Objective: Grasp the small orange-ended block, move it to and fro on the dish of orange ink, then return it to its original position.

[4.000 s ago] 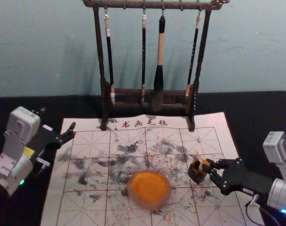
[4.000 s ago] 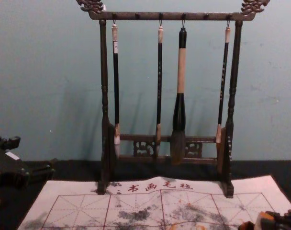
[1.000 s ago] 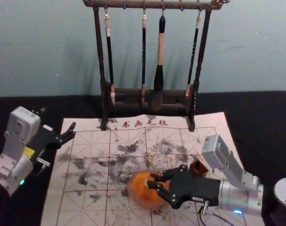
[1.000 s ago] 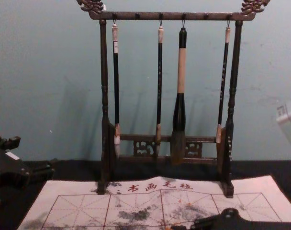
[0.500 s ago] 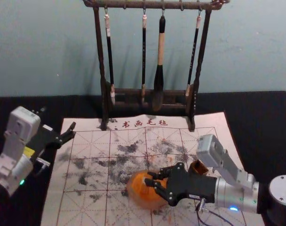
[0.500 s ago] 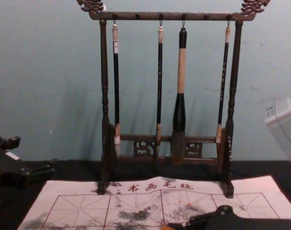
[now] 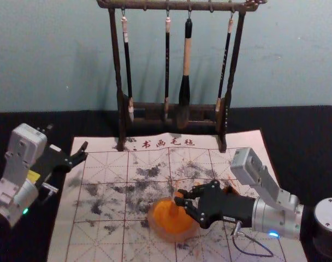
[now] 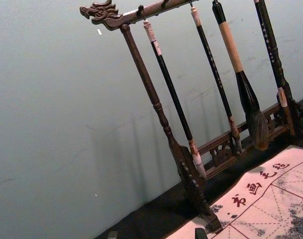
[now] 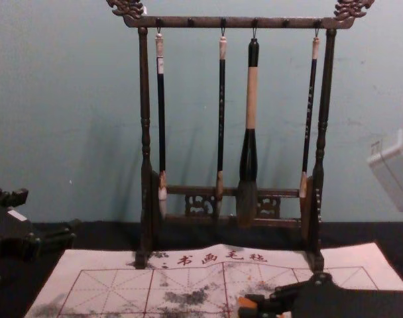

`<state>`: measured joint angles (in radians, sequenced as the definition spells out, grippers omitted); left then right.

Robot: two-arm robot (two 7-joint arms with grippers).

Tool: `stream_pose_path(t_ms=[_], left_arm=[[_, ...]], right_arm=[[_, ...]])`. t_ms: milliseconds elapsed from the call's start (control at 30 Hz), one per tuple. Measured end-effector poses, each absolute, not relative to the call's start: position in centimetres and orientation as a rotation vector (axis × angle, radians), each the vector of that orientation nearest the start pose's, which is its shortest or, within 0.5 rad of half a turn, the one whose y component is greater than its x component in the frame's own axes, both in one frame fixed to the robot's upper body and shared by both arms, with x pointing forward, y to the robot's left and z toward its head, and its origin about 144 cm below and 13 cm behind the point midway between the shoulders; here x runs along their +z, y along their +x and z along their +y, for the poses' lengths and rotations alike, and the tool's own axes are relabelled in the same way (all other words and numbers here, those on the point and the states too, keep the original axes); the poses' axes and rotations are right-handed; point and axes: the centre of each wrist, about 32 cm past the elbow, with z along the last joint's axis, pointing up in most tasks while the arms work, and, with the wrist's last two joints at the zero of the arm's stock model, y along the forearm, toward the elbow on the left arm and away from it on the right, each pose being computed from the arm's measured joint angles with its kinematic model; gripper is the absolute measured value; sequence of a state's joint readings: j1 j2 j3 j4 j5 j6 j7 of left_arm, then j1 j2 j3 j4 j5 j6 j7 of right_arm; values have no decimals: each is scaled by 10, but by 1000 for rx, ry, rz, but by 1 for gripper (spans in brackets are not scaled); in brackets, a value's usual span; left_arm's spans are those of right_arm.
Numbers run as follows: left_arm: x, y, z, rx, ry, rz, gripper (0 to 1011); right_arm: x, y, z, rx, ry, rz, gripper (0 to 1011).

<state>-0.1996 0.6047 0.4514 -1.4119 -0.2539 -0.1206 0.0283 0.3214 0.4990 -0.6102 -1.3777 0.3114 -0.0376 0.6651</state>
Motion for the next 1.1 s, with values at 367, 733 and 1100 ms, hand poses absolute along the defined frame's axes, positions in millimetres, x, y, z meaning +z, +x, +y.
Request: stream_pose_path(t_ms=[367, 733, 1100], left_arm=[[1140, 489, 310, 1248, 304, -285, 1001], [1140, 489, 310, 1248, 304, -285, 1001], [1140, 489, 310, 1248, 304, -285, 1001]], right_arm=[[1144, 503, -248, -455, -311, -64, 87], [1148, 491, -258, -429, -311, -53, 87], [1148, 487, -254, -393, -312, -51, 87]])
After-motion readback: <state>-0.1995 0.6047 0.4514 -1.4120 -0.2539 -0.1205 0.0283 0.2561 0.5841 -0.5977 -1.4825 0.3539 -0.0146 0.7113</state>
